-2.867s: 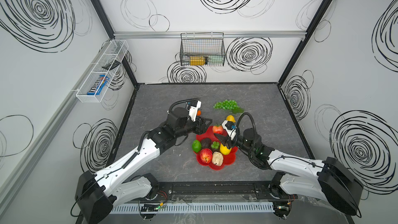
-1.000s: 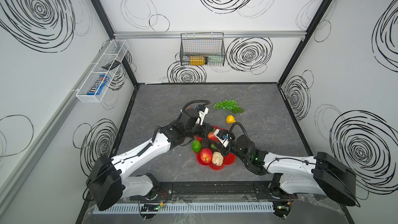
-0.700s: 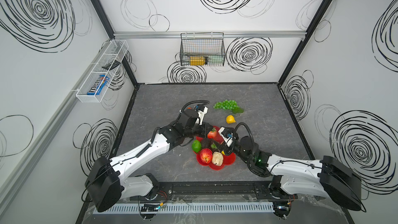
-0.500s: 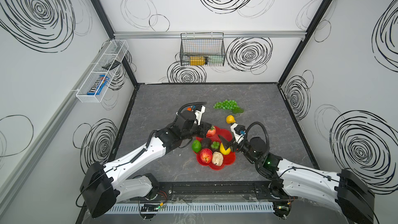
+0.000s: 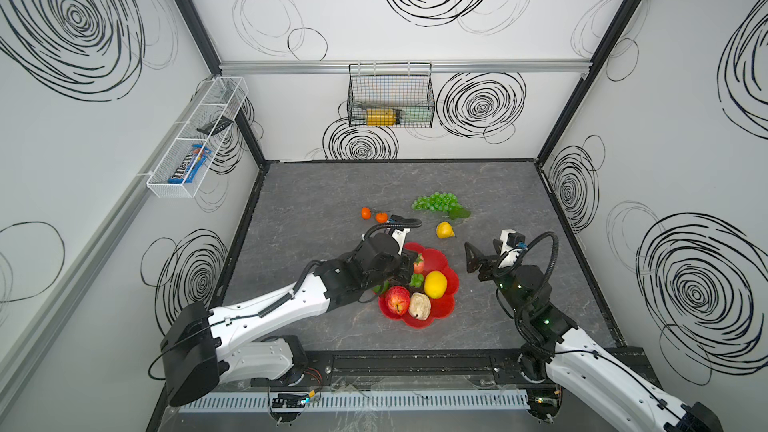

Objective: Place and organize the fake fruits in the fruit bowl
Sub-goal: 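Open the right gripper and withdraw while the left gripper holds the strawberry, then lower the strawberry into the bowl with the left gripper and open it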

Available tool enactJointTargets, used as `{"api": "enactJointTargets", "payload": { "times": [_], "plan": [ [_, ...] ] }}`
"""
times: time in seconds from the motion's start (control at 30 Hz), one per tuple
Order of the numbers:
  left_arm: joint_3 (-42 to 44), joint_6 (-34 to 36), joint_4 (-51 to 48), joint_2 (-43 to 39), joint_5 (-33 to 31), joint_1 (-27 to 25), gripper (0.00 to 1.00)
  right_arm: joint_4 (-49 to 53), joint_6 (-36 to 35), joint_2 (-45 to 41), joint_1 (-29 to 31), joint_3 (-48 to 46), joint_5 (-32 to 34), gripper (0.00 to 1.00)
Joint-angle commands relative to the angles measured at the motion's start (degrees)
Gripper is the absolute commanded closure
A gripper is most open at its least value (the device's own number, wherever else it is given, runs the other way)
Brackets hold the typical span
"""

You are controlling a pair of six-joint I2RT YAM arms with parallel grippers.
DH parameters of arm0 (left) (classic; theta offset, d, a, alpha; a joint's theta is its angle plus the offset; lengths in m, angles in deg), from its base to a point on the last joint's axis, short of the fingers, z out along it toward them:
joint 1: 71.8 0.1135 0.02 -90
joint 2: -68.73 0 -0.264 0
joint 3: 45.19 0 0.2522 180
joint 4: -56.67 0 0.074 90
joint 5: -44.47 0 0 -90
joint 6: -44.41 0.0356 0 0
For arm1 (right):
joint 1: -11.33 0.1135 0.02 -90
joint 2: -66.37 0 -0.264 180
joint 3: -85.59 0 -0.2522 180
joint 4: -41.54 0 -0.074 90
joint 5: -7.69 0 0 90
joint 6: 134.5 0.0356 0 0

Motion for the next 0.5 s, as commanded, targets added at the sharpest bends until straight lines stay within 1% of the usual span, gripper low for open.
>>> {"api": "enactJointTargets", "payload": {
  "times": [0.0,0.07,0.2,0.37,0.47],
  "plan": [
    [-1.3,-1.2,1.5,1.9,-3.1,1.6,1.0,1.5,2.8,-1.4,-0.4,-0.8,-1.6,0.03],
    [-1.5,-2.9,0.8,3.0,-3.9,3.2,1.0,1.7,2.8,-1.8,-0.5,-1.3,-1.5,0.03],
    [-0.8,-5.4,2.5,4.4,-3.2,6.0,1.0,1.3,3.0,-2.1,-0.6,-2.0,-1.8,0.03],
    [2.7,-9.3,9.4,5.5,2.7,10.4,1.0,1.1,3.3,-1.9,-0.6,-2.4,-2.7,0.03],
    [4.2,-10.7,11.4,5.9,4.0,12.3,1.0,1.6,3.3,-2.2,-0.6,-2.4,-2.9,0.03]
  ]
}}
